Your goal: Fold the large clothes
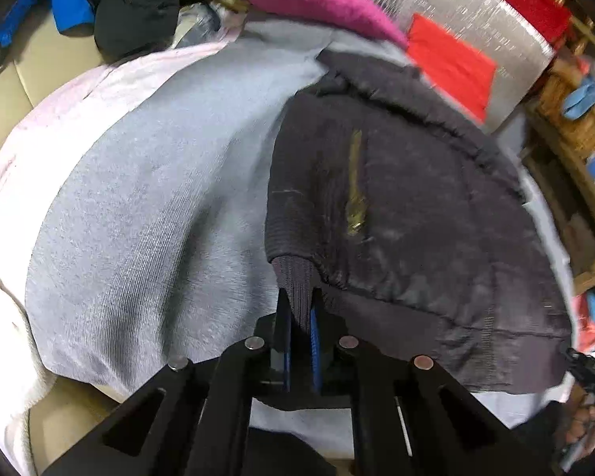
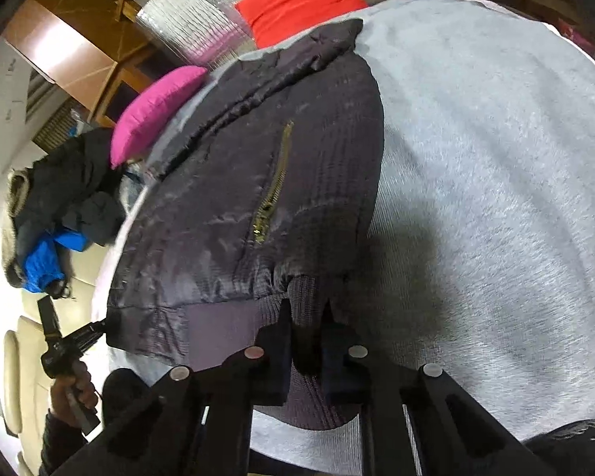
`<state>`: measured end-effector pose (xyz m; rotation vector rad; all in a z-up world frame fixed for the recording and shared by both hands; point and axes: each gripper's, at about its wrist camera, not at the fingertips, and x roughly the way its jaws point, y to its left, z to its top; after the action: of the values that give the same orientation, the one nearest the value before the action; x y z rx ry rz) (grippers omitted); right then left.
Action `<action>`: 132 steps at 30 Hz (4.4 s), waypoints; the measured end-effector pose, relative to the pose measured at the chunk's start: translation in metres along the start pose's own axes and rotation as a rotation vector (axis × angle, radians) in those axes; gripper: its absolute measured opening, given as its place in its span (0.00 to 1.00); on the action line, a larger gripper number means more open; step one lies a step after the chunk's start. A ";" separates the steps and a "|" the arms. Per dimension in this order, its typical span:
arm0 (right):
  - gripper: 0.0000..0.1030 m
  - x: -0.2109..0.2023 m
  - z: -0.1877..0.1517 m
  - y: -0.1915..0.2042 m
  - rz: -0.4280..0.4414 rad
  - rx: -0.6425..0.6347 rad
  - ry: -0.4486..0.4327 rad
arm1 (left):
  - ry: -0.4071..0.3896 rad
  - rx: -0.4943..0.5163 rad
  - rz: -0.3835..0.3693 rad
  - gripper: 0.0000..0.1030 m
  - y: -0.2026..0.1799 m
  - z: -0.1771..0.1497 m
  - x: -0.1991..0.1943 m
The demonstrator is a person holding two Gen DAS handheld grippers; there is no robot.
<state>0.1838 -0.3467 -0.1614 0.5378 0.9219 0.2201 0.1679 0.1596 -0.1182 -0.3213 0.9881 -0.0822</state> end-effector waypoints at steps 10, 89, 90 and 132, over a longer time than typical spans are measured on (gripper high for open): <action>0.19 0.008 0.002 -0.027 0.001 0.081 0.008 | 0.063 -0.080 -0.013 0.39 0.004 -0.009 0.026; 0.11 -0.094 0.003 -0.029 0.508 0.146 -0.135 | -0.242 -0.026 -0.376 0.16 -0.029 0.047 -0.093; 0.10 -0.096 0.007 -0.026 0.513 0.142 -0.149 | -0.250 -0.023 -0.380 0.16 -0.030 0.050 -0.095; 0.10 -0.097 0.108 0.034 0.499 0.002 -0.275 | -0.378 -0.002 -0.387 0.16 -0.064 0.115 -0.092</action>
<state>0.2143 -0.3942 -0.0241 0.7750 0.5088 0.5806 0.2170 0.1447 0.0340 -0.5067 0.5425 -0.3592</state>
